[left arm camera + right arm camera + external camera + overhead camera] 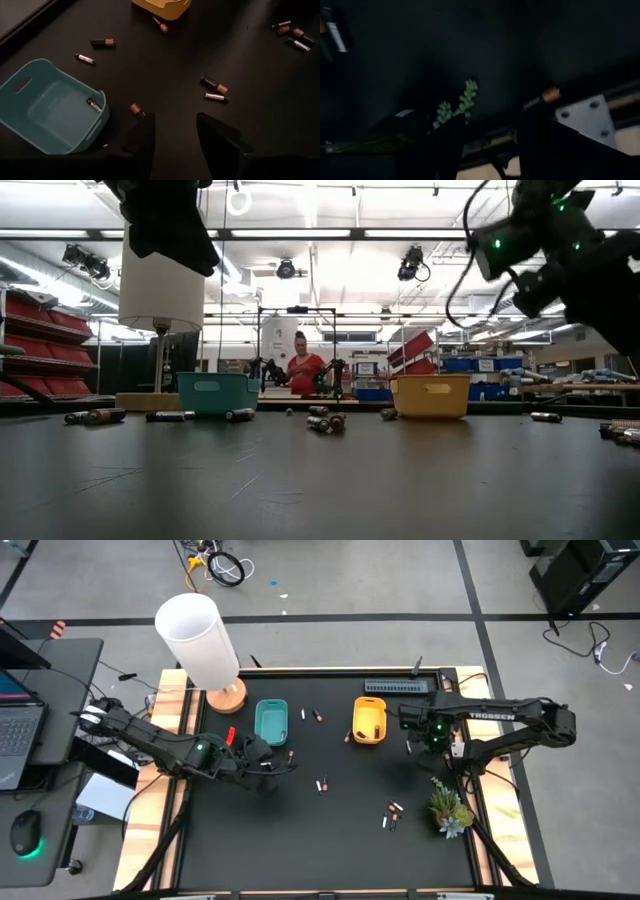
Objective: Sort batteries
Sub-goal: Put the silver battery into the blue bin
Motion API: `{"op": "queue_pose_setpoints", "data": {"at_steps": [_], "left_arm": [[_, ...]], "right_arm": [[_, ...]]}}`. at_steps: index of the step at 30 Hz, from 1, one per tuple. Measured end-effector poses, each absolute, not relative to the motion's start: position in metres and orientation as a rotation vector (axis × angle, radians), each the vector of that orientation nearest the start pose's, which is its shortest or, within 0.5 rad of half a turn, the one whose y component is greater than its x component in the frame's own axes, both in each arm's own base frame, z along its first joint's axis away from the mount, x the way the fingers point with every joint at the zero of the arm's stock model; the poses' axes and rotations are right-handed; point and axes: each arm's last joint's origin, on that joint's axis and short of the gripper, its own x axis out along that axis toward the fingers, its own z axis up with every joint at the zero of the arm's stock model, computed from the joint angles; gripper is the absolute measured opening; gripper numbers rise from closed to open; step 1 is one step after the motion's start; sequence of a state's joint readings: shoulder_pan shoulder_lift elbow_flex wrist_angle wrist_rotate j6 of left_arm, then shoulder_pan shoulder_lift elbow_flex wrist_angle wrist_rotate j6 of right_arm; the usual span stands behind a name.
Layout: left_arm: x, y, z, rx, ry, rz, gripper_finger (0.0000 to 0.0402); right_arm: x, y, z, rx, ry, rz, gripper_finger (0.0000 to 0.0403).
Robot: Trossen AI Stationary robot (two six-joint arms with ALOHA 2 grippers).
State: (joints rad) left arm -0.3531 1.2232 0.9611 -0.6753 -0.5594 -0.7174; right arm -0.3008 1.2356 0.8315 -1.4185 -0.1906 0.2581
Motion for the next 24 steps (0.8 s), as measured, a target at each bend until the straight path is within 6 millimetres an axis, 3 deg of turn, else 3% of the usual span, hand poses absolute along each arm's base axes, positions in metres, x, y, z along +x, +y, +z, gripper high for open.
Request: {"op": "queue_pose_setpoints", "data": {"at_steps": [5, 10, 14, 19, 24], "left_arm": [[0.228, -0.068, 0.272, -0.262, 0.725, 0.463, 0.0156], [0.226, -0.068, 0.270, -0.262, 0.752, 0.447, 0.0156], [0.222, -0.072, 0.267, -0.320, 0.817, 0.411, 0.0156], [0.216, -0.087, 0.249, -0.335, 0.849, 0.320, 0.0156], [0.221, -0.095, 0.228, -0.359, 0.776, 0.248, 0.0156]], "right_arm": [[0.165, -0.022, 0.234, 0.441, 1.595, -0.214, 0.0232], [0.183, -0.005, 0.228, 0.518, 1.430, -0.223, 0.0230], [0.204, 0.022, 0.232, 0.528, 1.219, -0.171, 0.0222], [0.226, 0.047, 0.236, 0.522, 1.018, -0.112, 0.0208], [0.240, 0.060, 0.234, 0.501, 0.892, -0.167, 0.0201]]}}
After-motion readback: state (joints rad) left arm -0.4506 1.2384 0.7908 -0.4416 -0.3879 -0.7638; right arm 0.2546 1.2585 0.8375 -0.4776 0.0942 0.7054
